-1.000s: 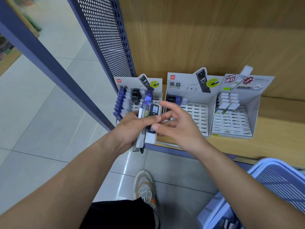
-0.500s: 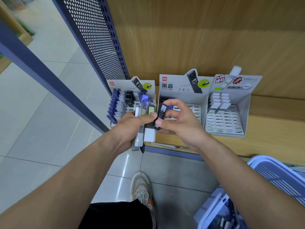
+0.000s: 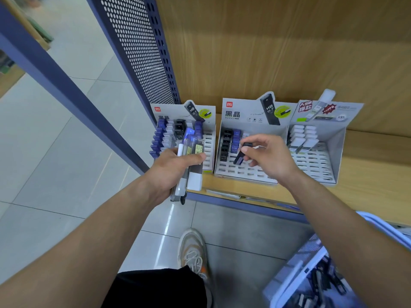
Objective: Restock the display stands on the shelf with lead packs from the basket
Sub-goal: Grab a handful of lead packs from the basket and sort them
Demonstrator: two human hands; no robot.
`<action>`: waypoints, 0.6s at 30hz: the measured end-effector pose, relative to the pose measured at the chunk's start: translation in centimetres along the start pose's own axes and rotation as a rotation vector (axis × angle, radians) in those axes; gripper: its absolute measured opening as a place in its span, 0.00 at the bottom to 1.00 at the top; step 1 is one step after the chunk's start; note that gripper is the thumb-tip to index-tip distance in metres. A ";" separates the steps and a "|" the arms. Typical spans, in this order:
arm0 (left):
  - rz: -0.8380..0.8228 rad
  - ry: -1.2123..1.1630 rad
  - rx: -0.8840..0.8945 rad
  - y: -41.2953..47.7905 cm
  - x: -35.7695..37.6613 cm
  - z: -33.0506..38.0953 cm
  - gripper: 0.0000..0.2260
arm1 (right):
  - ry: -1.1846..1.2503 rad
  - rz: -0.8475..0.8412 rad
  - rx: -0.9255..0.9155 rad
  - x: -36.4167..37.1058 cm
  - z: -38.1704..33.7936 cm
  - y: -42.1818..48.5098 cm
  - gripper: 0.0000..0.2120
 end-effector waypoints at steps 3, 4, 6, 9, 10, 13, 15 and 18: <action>-0.013 0.007 0.008 -0.1 -0.1 -0.2 0.05 | -0.063 -0.044 0.011 0.7 0.7 1.0 0.05; -0.021 0.008 0.009 -0.1 -0.1 -0.2 0.05 | -0.085 -0.047 0.021 0.9 1.1 1.3 0.05; -0.031 -0.004 0.003 -0.1 -0.1 -0.2 0.05 | -0.174 -0.059 0.017 1.4 1.7 1.8 0.06; -0.020 -0.010 -0.017 0.1 -0.4 -0.3 0.08 | -0.384 -0.089 -0.025 1.8 2.4 2.4 0.06; -0.017 -0.004 -0.019 0.1 -0.4 -0.3 0.08 | -0.445 -0.091 -0.040 1.8 2.5 2.5 0.07; -0.025 0.002 -0.022 0.2 -0.4 -0.4 0.11 | -0.514 -0.082 -0.074 1.7 2.8 2.3 0.11; -0.035 -0.006 -0.019 0.3 -0.3 -0.3 0.12 | -0.475 -0.055 -0.084 1.4 3.0 2.0 0.11; -0.032 -0.001 -0.011 0.3 -0.4 -0.3 0.09 | -0.424 0.000 -0.122 1.3 2.8 1.7 0.10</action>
Point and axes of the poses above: each hand's wrist, its own y-axis towards the middle knuckle, its own x-axis out of the palm, z = x × y, the point moved 6 cm from there along y, towards the middle knuckle, and after that the axes turned 10 degrees about y, right-handed, at the moved point
